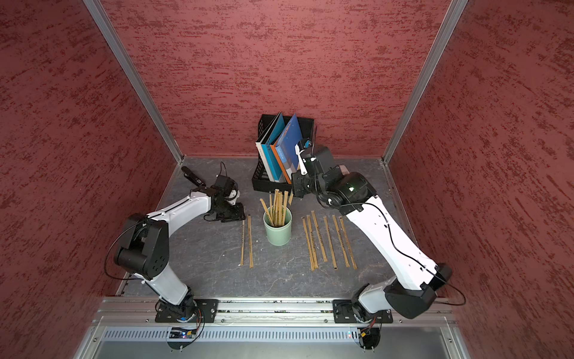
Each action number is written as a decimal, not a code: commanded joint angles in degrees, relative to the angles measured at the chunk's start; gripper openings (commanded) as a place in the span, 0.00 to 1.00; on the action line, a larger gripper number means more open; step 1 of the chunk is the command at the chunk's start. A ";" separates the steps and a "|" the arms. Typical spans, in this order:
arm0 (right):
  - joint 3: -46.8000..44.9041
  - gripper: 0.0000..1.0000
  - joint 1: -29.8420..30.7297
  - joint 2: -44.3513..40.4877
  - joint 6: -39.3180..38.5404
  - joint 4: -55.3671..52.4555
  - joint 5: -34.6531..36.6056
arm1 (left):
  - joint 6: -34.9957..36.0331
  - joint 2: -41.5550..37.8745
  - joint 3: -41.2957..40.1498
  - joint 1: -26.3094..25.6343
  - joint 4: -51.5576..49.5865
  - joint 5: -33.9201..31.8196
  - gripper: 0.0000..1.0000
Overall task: Take the straws out of the storage container
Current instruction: Place the straw at the center of the board.
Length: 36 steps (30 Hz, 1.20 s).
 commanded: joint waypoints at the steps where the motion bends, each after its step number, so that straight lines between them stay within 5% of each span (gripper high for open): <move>1: 6.09 0.04 0.09 1.00 -1.93 -10.12 4.97 | 0.01 0.35 0.45 0.32 0.85 -0.35 0.49; 9: 14.19 0.02 -2.54 7.81 -1.70 -26.27 8.22 | -0.27 0.83 -0.21 0.25 1.85 0.65 0.50; 26: -19.65 0.00 -18.90 8.42 -3.57 -16.53 -7.85 | 0.01 2.55 0.10 0.27 2.02 1.05 0.50; 36: -23.57 0.00 -21.18 18.52 -6.92 -14.71 -5.73 | -0.02 3.47 0.09 0.32 1.98 0.83 0.51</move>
